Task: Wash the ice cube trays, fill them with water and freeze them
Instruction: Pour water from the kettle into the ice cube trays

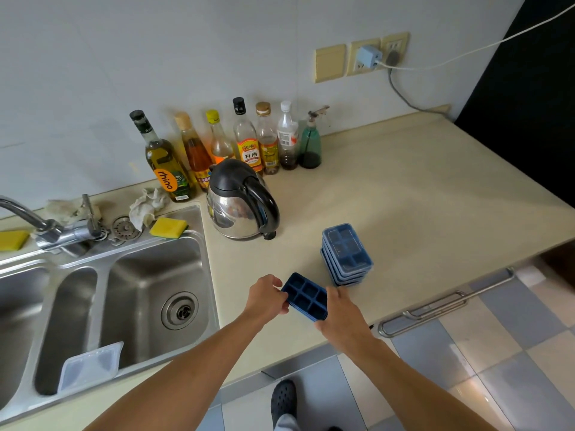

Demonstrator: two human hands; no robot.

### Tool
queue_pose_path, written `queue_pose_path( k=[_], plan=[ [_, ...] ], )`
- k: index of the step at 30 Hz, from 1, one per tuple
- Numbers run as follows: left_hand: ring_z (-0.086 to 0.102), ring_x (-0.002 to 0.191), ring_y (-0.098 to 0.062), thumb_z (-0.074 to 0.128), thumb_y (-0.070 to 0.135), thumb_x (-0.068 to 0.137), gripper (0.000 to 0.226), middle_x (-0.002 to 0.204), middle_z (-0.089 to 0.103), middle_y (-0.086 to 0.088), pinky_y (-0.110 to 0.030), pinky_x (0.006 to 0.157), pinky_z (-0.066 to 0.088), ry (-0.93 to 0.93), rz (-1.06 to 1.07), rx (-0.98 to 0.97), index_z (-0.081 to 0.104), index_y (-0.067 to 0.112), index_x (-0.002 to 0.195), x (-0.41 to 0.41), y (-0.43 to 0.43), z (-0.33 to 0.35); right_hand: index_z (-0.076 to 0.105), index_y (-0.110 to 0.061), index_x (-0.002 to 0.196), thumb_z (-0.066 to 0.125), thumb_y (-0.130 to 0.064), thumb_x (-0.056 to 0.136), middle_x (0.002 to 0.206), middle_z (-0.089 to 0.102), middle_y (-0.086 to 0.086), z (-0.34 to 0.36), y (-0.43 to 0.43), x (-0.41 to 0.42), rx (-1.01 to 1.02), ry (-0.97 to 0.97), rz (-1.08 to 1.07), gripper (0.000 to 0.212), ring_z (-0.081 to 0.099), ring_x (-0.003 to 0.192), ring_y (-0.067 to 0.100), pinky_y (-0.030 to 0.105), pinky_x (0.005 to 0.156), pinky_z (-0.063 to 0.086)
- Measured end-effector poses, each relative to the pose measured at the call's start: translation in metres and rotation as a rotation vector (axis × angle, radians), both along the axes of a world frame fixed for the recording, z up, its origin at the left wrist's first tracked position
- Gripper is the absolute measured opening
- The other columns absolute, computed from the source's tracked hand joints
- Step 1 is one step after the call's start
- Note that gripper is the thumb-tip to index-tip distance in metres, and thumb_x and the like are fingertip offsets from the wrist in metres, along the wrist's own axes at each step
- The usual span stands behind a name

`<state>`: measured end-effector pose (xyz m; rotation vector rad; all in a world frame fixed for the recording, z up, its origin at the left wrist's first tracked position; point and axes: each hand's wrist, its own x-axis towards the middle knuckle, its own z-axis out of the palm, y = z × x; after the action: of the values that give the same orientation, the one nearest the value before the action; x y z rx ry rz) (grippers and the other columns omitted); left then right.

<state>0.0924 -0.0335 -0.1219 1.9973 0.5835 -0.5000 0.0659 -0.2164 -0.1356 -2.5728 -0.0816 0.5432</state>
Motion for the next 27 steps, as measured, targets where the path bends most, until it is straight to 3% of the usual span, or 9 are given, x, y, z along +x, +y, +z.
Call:
queue_pose_path(
  k=[5, 8, 14, 20, 27],
  plan=[
    [0.076, 0.078, -0.028, 0.053, -0.002, 0.094, 0.014, 0.091, 0.075, -0.016, -0.036, 0.077, 0.064, 0.003, 0.020, -0.033, 0.062, 0.005, 0.103, -0.003, 0.002, 0.002, 0.038, -0.016, 0.139, 0.074, -0.016, 0.088, 0.133, 0.045, 0.007, -0.002, 0.000, -0.004, -0.010, 0.002, -0.016, 0.062, 0.057, 0.116, 0.024, 0.032, 0.095, 0.056],
    [0.075, 0.084, -0.031, 0.055, -0.002, 0.095, 0.013, 0.099, 0.072, -0.016, -0.041, 0.073, 0.065, 0.037, 0.036, -0.093, 0.061, 0.005, 0.104, -0.007, 0.006, 0.005, 0.039, -0.017, 0.137, 0.074, -0.017, 0.087, 0.132, 0.044, 0.006, -0.003, 0.001, -0.007, -0.034, -0.025, 0.007, 0.062, 0.055, 0.115, 0.023, 0.030, 0.093, 0.054],
    [0.073, 0.092, -0.024, 0.056, 0.007, 0.097, 0.012, 0.110, 0.066, -0.011, -0.036, 0.064, 0.064, 0.068, -0.001, -0.114, 0.059, 0.010, 0.109, -0.013, 0.010, 0.012, 0.041, -0.018, 0.138, 0.075, -0.022, 0.087, 0.131, 0.042, 0.006, 0.004, 0.003, -0.009, -0.080, -0.060, 0.040, 0.061, 0.050, 0.115, 0.022, 0.030, 0.094, 0.050],
    [0.070, 0.099, -0.025, 0.056, 0.008, 0.096, 0.012, 0.107, 0.068, -0.012, -0.036, 0.072, 0.065, 0.057, -0.039, -0.089, 0.060, 0.012, 0.106, -0.021, 0.008, 0.012, 0.043, -0.017, 0.131, 0.071, -0.018, 0.087, 0.126, 0.049, 0.008, 0.014, 0.003, -0.010, -0.033, 0.014, 0.034, 0.052, 0.061, 0.108, 0.025, 0.026, 0.078, 0.049],
    [0.071, 0.093, -0.023, 0.057, 0.017, 0.097, 0.004, 0.099, 0.071, -0.010, -0.033, 0.067, 0.064, -0.017, -0.038, -0.098, 0.059, 0.017, 0.099, -0.017, 0.021, 0.014, 0.041, -0.019, 0.125, 0.073, -0.020, 0.088, 0.123, 0.044, 0.005, 0.041, 0.021, -0.014, -0.059, -0.102, 0.043, 0.049, 0.058, 0.104, 0.022, 0.029, 0.081, 0.053]
  ],
)
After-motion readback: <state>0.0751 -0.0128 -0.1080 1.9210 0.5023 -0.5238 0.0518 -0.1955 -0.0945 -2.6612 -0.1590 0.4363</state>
